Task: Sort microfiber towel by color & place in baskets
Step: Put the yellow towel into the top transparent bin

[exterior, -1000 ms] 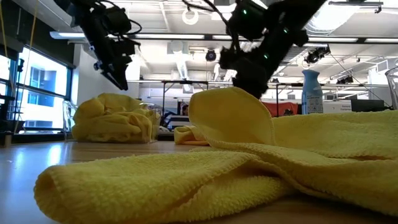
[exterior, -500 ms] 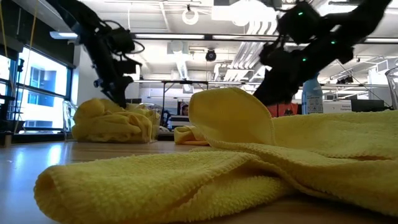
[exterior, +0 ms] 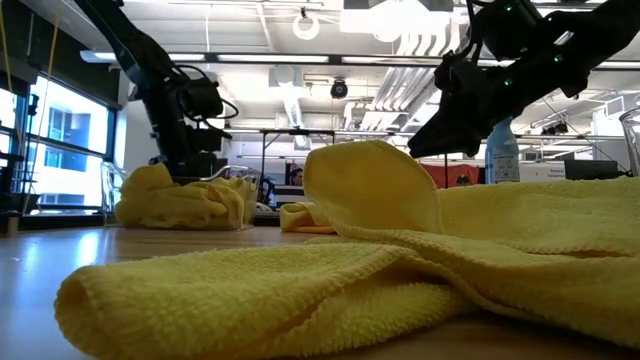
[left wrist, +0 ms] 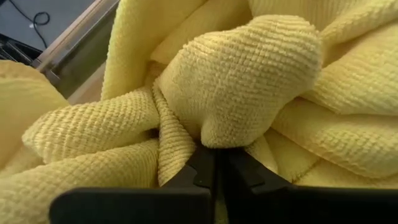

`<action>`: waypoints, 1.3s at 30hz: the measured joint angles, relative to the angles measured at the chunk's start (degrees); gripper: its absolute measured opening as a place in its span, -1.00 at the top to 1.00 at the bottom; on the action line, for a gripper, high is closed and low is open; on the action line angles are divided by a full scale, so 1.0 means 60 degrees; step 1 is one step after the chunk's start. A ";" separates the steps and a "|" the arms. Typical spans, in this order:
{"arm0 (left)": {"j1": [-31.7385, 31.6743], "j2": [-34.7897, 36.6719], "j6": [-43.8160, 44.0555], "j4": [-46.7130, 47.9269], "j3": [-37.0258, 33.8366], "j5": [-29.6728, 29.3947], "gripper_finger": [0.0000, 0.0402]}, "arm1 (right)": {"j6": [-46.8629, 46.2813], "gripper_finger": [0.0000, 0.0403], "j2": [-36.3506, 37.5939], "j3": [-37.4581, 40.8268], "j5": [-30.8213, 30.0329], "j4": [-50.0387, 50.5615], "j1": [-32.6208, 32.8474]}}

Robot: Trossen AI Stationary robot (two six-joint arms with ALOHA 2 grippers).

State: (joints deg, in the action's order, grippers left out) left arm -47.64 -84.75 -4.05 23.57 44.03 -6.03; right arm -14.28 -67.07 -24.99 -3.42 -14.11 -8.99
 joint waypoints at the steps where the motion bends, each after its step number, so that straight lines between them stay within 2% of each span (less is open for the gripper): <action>1: 0.0000 0.0031 0.0000 0.0009 0.0000 -0.0002 0.99 | 0.0022 0.28 0.0000 0.0000 0.0000 0.0009 0.0000; 6: 0.0004 0.0663 -0.0007 0.0157 -0.0017 -0.0038 0.98 | 0.0062 0.28 0.0000 0.0000 0.0000 0.0012 0.0000; 13: 0.0084 0.2336 0.0108 0.0500 -0.0025 -0.0059 0.99 | 0.0062 0.28 0.0000 0.0000 0.0000 0.0019 0.0000; 18: 0.0485 0.3429 0.0175 0.0498 -0.0025 0.0144 0.99 | 0.0062 0.28 0.0000 0.0000 -0.0004 0.0019 0.0000; 23: 0.1049 0.4021 0.0415 0.0499 -0.0025 0.0142 0.99 | 0.0062 0.28 0.0000 0.0000 -0.0004 0.0019 0.0000; 31: 0.1254 0.3479 0.0401 0.0596 -0.0025 -0.0410 0.99 | 0.0062 0.28 0.0000 0.0000 -0.0004 0.0019 0.0000; 35: 0.1167 0.2591 0.0393 0.0545 -0.0025 -0.0410 0.98 | 0.0063 0.28 -0.0004 0.0000 -0.0004 0.0019 0.0000; 39: 0.1054 0.1391 0.0393 0.0550 -0.0024 -0.0366 0.81 | 0.0062 0.28 -0.0004 0.0000 -0.0004 0.0019 0.0000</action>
State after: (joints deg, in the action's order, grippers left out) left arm -41.31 -76.41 -1.69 26.87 43.89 -8.23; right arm -13.91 -67.09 -24.99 -3.44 -14.00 -8.99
